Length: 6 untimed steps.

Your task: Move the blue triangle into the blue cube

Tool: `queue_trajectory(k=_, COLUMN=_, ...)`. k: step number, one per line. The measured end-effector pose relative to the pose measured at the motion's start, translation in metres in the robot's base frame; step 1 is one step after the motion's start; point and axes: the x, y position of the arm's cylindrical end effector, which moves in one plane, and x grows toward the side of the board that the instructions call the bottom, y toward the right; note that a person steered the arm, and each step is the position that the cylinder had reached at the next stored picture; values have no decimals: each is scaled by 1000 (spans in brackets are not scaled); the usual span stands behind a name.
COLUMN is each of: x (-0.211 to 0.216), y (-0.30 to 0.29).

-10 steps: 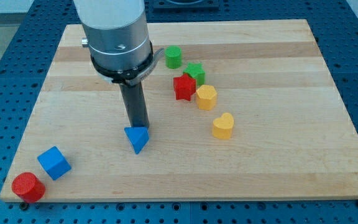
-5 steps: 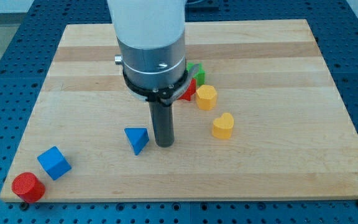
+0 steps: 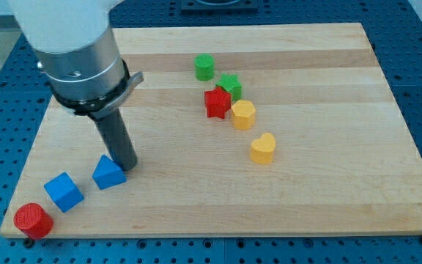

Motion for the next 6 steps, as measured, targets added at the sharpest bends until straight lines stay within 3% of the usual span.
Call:
queue_trajectory(k=5, x=0, y=-74)
queue_trajectory(k=6, x=-14, y=-64)
